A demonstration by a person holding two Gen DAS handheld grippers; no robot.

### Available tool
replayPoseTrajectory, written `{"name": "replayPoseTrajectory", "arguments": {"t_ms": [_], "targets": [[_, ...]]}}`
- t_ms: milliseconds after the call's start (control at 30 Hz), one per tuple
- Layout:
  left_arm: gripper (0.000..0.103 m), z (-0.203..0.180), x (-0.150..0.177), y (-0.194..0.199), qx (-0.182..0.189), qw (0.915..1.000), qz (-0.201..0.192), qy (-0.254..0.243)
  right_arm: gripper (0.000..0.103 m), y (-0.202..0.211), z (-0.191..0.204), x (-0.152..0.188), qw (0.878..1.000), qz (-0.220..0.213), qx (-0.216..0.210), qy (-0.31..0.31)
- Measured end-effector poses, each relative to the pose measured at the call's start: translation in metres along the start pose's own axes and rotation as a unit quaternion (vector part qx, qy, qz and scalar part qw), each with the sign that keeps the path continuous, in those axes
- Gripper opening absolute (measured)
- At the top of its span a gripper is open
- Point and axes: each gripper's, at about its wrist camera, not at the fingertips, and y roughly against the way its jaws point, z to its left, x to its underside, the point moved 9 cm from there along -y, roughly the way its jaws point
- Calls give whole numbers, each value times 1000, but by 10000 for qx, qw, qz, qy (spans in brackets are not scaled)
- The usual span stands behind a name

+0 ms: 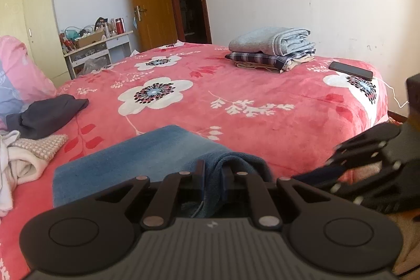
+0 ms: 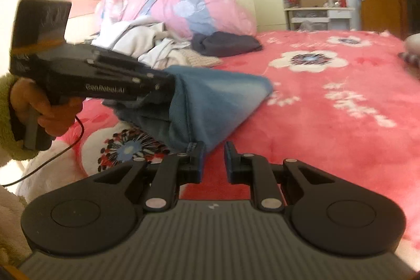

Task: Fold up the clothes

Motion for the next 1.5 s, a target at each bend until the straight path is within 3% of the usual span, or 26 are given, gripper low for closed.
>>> {"name": "replayPoseTrajectory", "arguments": {"t_ms": [133, 333, 567, 667, 833, 933, 1067, 1267, 1400, 1467, 1500], "targets": [[12, 1, -2, 2, -17, 10000, -7, 7, 14, -18, 22, -6, 9988, -151, -350, 300], [10, 1, -2, 3, 27, 10000, -15, 2, 14, -36, 28, -16, 9974, -271, -432, 504], [8, 1, 9, 1, 69, 9999, 80, 25, 12, -61, 24, -22, 9980, -631, 84, 41], [8, 2, 9, 4, 117, 9999, 36, 97, 15, -56, 30, -15, 9969, -739, 262, -71], [9, 8, 6, 8, 177, 9994, -70, 277, 15, -19, 27, -15, 9950, -974, 156, -125], [9, 9, 3, 9, 198, 9993, -101, 302, 15, -10, 32, -14, 9950, -946, 215, 237], [9, 6, 0, 10, 155, 9995, -111, 262, 15, -33, 49, -14, 9927, -806, 48, 893], [7, 7, 11, 4, 134, 9995, 100, 283, 12, -73, 60, -10, 9723, -695, 668, 2129], [9, 2, 17, 3, 256, 9993, 274, 68, 13, -82, 77, 10, 9287, -715, 1455, 3335], [13, -3, 19, 4, 302, 9989, 343, -104, 15, -81, 81, 18, 9132, -690, 1651, 3661], [14, -6, 21, 4, 303, 9987, 370, -188, 16, -77, 81, 19, 9141, -669, 1665, 3636]]}}
